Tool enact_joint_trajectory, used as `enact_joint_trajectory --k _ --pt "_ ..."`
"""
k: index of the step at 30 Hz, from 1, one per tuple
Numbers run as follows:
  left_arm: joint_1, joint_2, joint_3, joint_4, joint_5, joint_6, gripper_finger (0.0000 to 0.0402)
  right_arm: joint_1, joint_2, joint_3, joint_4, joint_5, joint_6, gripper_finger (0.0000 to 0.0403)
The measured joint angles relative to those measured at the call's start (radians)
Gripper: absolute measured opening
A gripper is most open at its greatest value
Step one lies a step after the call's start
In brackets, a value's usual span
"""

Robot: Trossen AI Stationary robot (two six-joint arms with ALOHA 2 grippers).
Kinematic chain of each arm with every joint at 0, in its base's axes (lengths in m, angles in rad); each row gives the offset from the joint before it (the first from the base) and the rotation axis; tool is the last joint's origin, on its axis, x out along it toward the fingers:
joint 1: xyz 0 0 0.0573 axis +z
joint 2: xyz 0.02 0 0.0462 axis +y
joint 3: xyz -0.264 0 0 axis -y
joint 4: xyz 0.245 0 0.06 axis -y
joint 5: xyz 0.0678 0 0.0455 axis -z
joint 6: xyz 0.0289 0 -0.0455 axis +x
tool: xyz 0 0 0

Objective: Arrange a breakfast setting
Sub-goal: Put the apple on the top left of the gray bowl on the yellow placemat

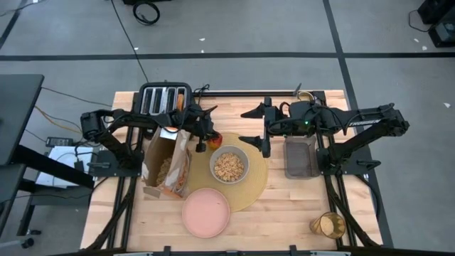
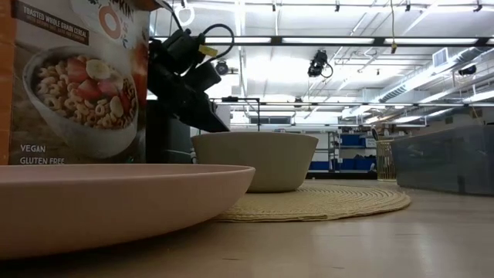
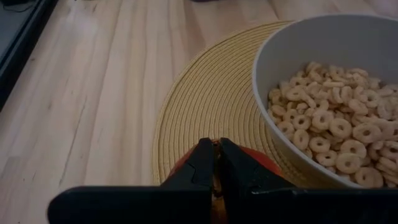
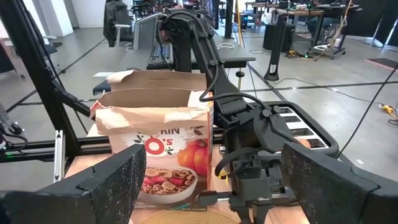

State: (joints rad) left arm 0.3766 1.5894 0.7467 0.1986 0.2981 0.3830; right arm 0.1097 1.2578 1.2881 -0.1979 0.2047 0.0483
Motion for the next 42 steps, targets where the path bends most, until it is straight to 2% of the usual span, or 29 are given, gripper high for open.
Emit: enact_joint_trajectory --k 22,36,42 --pt "-0.011 -0.034 -0.001 -0.046 -0.012 0.004 0.0018 0.0 0.0 0.0 0.002 0.001 0.0 0.0373" --pt "-0.009 -0.06 0.0 -0.036 -0.015 -0.032 0.0163 0.0 0.0 0.0 -0.001 0.001 0.001 0.0373" --pt "-0.009 -0.106 0.0 -0.047 -0.018 -0.034 0.019 0.0 -0.001 0.0 -0.002 0.001 0.001 0.0373"
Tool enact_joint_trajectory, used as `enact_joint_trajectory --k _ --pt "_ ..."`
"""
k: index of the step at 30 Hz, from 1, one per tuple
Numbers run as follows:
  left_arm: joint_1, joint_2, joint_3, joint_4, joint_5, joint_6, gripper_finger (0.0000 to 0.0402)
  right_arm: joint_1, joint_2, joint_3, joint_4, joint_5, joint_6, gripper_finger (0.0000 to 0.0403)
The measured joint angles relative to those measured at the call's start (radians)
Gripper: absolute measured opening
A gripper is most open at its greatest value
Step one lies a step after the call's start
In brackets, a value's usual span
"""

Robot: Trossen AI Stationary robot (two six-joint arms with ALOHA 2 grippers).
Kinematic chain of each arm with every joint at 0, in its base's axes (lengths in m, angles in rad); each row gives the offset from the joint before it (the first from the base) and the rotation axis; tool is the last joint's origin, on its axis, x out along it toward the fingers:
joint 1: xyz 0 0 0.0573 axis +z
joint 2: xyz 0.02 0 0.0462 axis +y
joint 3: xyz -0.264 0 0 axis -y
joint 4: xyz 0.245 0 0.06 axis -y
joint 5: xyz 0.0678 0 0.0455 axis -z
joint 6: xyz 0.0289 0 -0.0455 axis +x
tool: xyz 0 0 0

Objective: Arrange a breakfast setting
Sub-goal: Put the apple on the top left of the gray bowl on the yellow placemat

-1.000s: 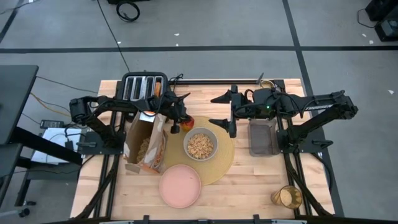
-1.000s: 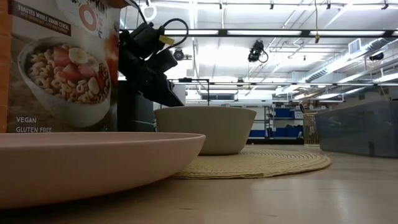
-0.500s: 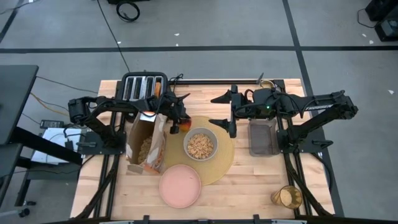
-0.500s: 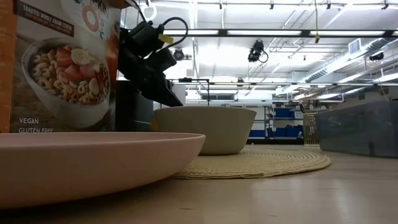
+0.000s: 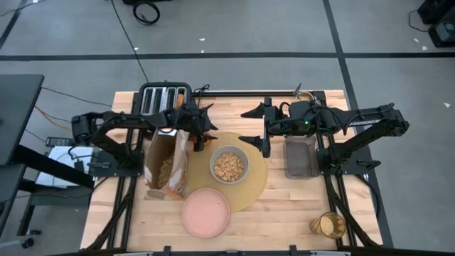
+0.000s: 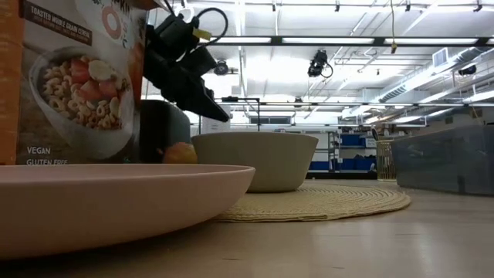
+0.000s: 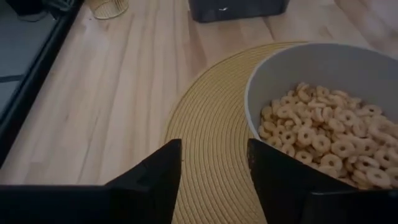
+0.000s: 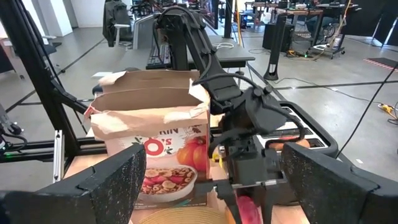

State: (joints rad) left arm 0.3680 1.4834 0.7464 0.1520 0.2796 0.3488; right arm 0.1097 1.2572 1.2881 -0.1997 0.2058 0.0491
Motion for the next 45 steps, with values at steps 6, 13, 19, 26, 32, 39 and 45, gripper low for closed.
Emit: enact_joint_trajectory --k 6,13,19,26,32,39,45 --pt "0.005 -0.073 0.0 -0.071 -0.075 -0.026 0.0191 -0.001 -0.005 0.0 -0.022 0.0 0.011 0.0373" --pt "0.054 -0.144 0.003 -0.231 -0.088 -0.119 0.0192 -0.002 -0.011 0.0 -0.056 0.002 0.011 0.0373" --pt "0.063 -0.169 0.029 -0.273 -0.09 -0.166 0.0215 -0.005 -0.011 0.0 -0.056 0.002 0.021 0.0373" --pt "0.075 -0.158 0.213 -0.492 -0.068 -0.178 0.028 -0.014 -0.011 0.0 -0.113 0.001 0.086 0.0373" --pt "0.082 -0.192 0.367 -0.625 -0.065 -0.189 0.0299 -0.099 -0.002 0.003 -0.156 -0.077 0.161 0.0373" --pt "0.082 -0.191 0.556 -0.888 -0.084 -0.266 0.0299 -0.172 0.107 0.169 -0.327 -0.175 0.066 0.0373" --pt "0.068 -0.241 0.724 -1.034 -0.093 -0.372 0.0299 -0.224 0.277 0.386 -0.449 -0.258 -0.047 0.0374"
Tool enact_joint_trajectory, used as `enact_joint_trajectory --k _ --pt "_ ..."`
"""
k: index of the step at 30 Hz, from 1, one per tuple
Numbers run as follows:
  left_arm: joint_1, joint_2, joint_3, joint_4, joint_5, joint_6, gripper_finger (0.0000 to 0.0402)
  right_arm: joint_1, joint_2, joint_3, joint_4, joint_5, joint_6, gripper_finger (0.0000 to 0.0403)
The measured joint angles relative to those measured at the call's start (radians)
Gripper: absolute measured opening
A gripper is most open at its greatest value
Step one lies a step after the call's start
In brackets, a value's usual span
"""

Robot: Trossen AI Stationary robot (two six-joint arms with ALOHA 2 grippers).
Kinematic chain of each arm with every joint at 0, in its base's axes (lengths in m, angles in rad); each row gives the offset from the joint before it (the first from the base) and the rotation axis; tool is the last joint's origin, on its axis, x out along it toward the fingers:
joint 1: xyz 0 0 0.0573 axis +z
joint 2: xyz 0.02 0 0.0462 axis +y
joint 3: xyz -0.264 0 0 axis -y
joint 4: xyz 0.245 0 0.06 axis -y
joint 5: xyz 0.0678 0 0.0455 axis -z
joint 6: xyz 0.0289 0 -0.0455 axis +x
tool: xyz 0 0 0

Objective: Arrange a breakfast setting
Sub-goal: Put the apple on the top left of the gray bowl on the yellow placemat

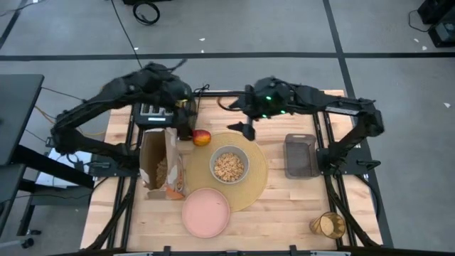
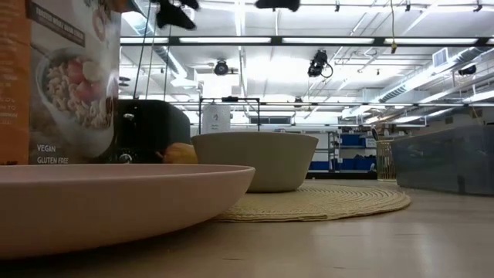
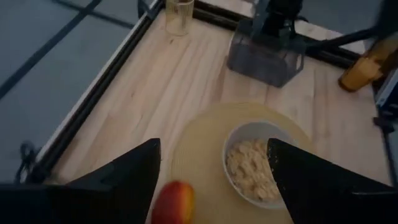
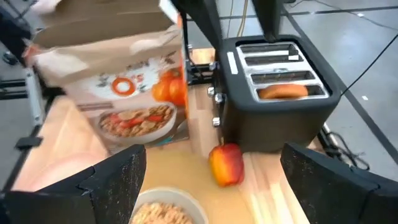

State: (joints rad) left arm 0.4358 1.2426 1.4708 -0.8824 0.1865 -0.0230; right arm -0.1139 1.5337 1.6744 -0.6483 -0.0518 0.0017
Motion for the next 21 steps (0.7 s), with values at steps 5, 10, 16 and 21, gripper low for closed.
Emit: enact_joint_trajectory --k 5,10,16,21 --pt "-0.031 -0.079 0.076 -0.046 -0.01 -0.109 0.0299 -0.045 0.122 0.086 0.022 -0.05 -0.072 0.0381" --pt "-0.073 -0.17 0.082 -0.045 -0.009 -0.176 0.0299 -0.08 0.251 0.095 0.128 -0.081 -0.088 0.0383" --pt "-0.092 -0.232 0.081 -0.053 -0.009 -0.191 0.0299 -0.095 0.425 0.095 0.243 -0.104 -0.024 0.038" --pt "-0.092 -0.243 0.08 -0.077 -0.01 -0.173 0.0299 -0.09 0.563 0.095 0.274 -0.105 -0.021 0.038"
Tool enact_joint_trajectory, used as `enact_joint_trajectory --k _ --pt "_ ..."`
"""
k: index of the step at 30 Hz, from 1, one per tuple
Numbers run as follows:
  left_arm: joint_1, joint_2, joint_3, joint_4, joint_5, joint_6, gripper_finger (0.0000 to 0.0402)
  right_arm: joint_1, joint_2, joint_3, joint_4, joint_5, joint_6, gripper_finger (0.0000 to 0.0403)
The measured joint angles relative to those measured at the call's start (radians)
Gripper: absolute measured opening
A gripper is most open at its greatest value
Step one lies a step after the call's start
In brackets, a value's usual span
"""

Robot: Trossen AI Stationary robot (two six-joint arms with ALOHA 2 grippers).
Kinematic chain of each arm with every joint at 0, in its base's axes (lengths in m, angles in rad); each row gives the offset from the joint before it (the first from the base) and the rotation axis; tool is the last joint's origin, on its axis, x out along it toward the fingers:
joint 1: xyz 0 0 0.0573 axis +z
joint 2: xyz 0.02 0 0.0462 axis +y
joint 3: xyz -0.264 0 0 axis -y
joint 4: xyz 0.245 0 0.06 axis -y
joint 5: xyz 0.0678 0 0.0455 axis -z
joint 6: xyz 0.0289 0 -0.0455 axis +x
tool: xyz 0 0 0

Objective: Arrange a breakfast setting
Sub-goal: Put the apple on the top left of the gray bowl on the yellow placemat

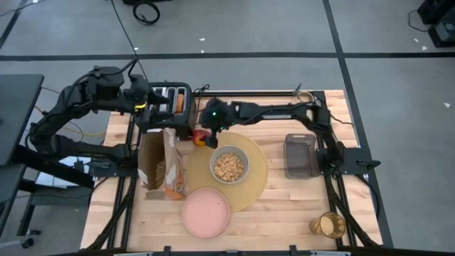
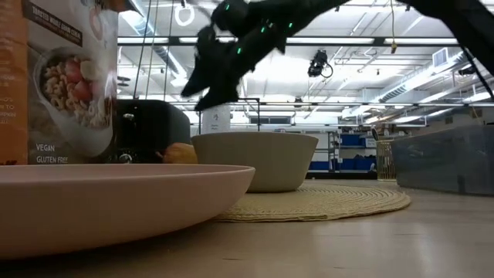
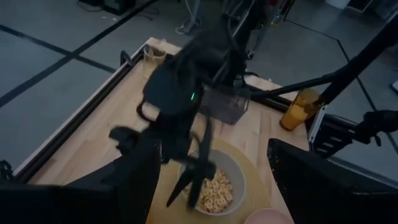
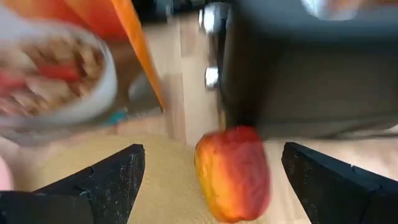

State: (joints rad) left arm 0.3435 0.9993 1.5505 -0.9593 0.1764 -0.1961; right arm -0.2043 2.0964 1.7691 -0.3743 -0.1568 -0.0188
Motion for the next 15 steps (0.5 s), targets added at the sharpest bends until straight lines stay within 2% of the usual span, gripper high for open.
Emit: enact_joint_trajectory --k 11,15 --pt "0.0 0.018 0.0 -0.057 0.0 -0.004 0.0299 -0.037 0.167 0.004 0.118 -0.024 -0.116 0.038" --pt "0.0 0.03 -0.007 -0.064 0.0 -0.019 0.0299 -0.054 0.223 0.026 0.096 -0.058 -0.128 0.038"
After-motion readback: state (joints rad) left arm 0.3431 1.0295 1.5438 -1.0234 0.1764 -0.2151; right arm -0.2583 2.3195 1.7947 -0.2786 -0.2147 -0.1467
